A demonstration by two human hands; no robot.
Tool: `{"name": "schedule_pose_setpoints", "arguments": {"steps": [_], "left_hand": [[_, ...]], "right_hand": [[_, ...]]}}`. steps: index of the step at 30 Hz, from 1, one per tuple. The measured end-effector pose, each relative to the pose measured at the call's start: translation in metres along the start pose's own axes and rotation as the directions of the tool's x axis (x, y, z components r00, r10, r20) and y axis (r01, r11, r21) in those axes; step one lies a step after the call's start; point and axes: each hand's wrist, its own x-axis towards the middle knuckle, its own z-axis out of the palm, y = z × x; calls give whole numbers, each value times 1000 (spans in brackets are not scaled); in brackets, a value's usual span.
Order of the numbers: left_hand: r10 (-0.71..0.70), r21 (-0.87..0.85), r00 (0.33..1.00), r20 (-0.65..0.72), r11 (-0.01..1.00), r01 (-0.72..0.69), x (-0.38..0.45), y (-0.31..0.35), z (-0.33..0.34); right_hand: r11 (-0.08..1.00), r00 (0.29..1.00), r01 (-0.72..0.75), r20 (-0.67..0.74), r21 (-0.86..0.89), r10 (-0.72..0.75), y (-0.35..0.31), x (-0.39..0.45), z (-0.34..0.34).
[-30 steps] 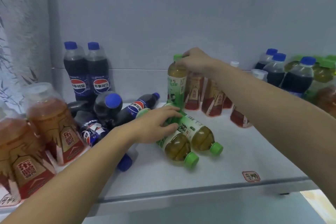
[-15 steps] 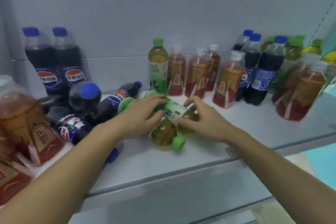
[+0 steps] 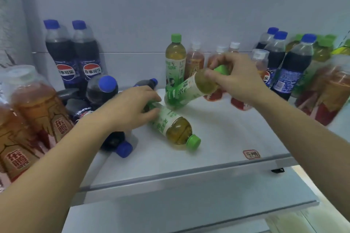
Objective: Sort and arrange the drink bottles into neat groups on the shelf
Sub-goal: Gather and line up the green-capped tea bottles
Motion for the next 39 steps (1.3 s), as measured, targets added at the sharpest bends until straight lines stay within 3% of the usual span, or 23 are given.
{"name": "schedule_pose_setpoints", "arguments": {"steps": [5,13,15,18,21,23,25,28,30,34,39], "left_hand": [[-17,-80,1000,-11,997,16,-10,-3,16],[-90,-113,996,-9,990,89,-16,3,9],[-122,-107,992,-22,987,119,-19,6,7],[-148,-88,988,-31,986,145,-22,10,5],[-169,-44,985,-30,985,167,-23,13,5],[-189,-13,982,-31,982,188,-23,17,4],[-195,5,980,-29,981,195,-23,20,4],[-191,21,982,0,981,191,-19,26,4],[-191,17,982,-4,981,191,-15,32,9],[-219,-31,973,-71,976,218,-9,46,27],[-262,-57,963,-59,964,259,-13,64,39]], "right_hand": [[986,995,99,41,-135,-94,-29,64,14],[980,976,159,167,-122,-137,-47,106,54],[981,981,156,132,-113,-141,-44,101,55],[993,994,109,-3,47,-109,-41,79,51],[983,975,170,-152,63,-159,-31,40,57],[975,983,178,-78,131,-169,-23,7,62],[981,982,121,125,153,-141,-16,-29,65],[997,907,53,416,53,-70,-2,-70,70],[999,882,13,470,46,-33,11,-88,73],[987,949,6,309,158,-56,29,-109,72],[967,975,15,211,254,-70,44,-114,57]]}}
